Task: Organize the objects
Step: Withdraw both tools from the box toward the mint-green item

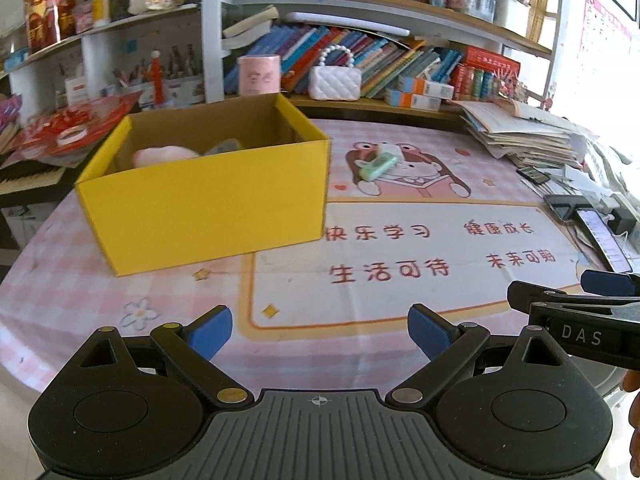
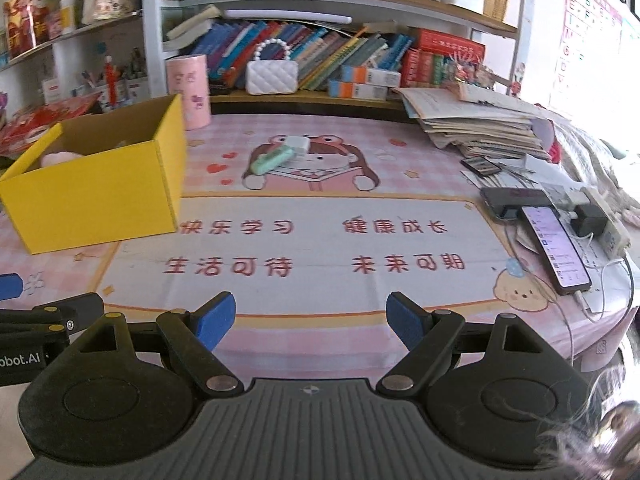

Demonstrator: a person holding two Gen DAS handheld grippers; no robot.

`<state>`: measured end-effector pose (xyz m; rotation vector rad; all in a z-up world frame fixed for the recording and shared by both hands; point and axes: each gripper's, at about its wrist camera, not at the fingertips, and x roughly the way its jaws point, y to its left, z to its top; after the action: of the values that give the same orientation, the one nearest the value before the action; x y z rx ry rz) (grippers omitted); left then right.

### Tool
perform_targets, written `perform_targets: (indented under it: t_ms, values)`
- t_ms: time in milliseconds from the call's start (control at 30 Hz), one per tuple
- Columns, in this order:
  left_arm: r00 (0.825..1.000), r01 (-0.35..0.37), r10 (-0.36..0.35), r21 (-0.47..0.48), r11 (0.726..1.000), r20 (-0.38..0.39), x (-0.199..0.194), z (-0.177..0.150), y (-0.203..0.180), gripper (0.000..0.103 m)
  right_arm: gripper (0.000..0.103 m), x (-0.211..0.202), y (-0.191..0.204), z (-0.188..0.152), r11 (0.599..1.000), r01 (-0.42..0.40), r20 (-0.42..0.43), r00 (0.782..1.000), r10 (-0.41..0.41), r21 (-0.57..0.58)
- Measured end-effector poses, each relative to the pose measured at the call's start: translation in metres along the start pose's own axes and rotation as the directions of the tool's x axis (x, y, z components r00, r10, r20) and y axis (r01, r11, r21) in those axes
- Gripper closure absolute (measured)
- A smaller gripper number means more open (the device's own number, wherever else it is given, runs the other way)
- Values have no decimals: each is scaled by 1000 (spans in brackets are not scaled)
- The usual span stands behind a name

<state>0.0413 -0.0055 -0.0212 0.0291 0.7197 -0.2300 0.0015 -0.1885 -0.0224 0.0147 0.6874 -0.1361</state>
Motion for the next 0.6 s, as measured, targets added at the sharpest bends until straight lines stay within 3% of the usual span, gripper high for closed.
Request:
perform_targets:
  t_ms: [600]
  values:
    - [1000,18,-17,82,996,-17,66,50,-59,7,21,70,-59,51,998,6,-26,1000,-5,60]
